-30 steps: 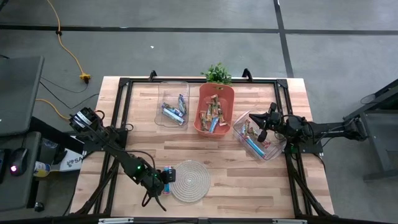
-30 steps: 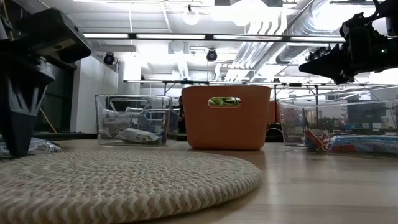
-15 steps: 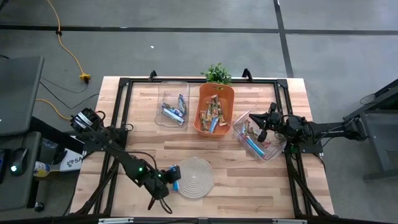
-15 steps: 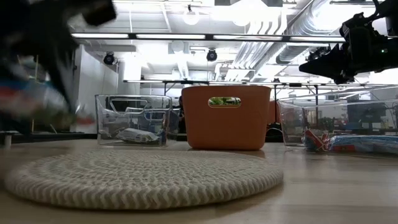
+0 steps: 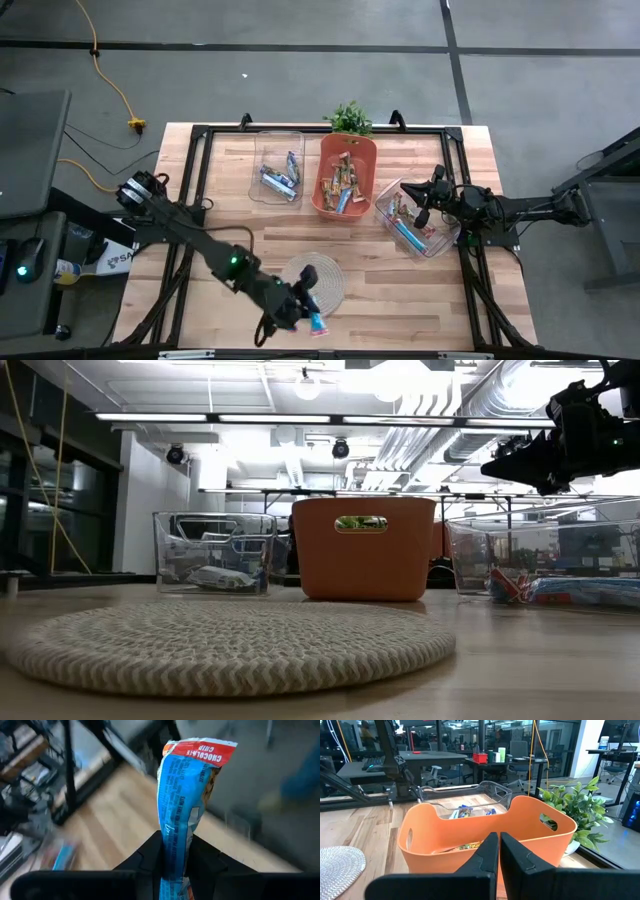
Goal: Pick and place Granola Bars by type
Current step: Put the red granola bar into the right transparent bin
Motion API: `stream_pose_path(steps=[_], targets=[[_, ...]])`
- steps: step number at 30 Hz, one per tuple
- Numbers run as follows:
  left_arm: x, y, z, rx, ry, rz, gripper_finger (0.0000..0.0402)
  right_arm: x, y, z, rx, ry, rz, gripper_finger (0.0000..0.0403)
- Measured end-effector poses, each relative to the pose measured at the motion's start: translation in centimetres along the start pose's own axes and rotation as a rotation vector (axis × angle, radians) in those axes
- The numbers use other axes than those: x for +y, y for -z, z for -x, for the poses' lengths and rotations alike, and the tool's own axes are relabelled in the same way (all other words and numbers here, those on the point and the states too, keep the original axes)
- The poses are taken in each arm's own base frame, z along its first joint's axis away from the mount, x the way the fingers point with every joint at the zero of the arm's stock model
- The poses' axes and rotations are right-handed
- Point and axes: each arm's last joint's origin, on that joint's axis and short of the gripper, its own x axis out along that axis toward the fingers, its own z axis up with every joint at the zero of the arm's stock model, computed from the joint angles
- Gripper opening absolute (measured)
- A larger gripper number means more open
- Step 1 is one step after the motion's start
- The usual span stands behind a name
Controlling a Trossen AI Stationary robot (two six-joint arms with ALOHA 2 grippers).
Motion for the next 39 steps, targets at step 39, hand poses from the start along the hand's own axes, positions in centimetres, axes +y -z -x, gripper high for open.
stream_pose_path(steps=[39], targets=[[20.5, 13.3, -8.3, -0.632, -0.837, 1.316, 0.0069, 0.0, 0.0, 0.0, -0.002, 0.000, -0.001, 0.0000]])
